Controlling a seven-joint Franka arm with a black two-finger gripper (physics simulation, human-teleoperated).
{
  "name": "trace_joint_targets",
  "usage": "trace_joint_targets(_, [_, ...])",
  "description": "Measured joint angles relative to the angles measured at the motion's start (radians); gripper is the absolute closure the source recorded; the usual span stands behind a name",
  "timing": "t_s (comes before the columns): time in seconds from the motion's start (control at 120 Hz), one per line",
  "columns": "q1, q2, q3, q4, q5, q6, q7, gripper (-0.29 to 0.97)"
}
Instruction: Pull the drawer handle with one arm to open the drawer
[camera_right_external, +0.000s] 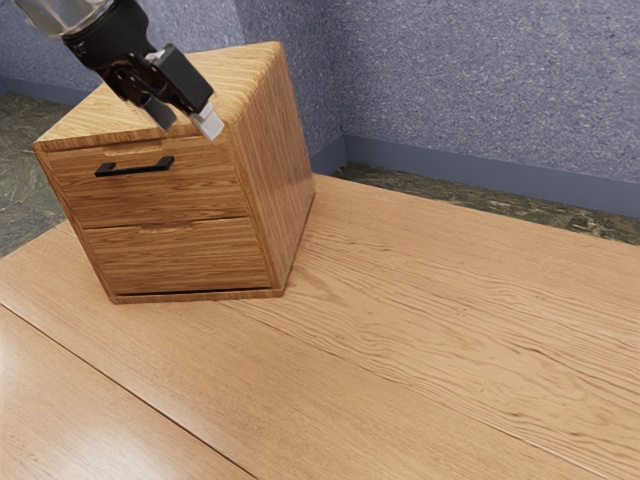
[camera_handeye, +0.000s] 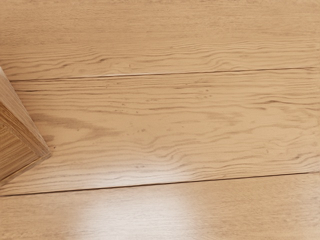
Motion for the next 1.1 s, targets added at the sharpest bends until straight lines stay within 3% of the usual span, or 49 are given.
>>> trace_joint_targets(0.25, [-0.011, 0.011, -0.05, -0.052, -0.035, -0.021, 0.102, 0.0])
trace_joint_targets(0.417, [-0.009, -0.288, -0.103, -0.345, 0.062, -0.029, 0.196, 0.0])
trace_joint_targets(0.508, [-0.014, -0.339, -0.11, -0.422, 0.101, -0.027, 0.254, 0.0])
trace_joint_targets(0.817, [-0.016, -0.253, -0.075, -0.503, 0.197, 0.074, 0.53, 0.0])
trace_joint_targets(1.1, [-0.014, -0.173, 0.071, -0.497, 0.236, 0.209, 0.764, 0.0])
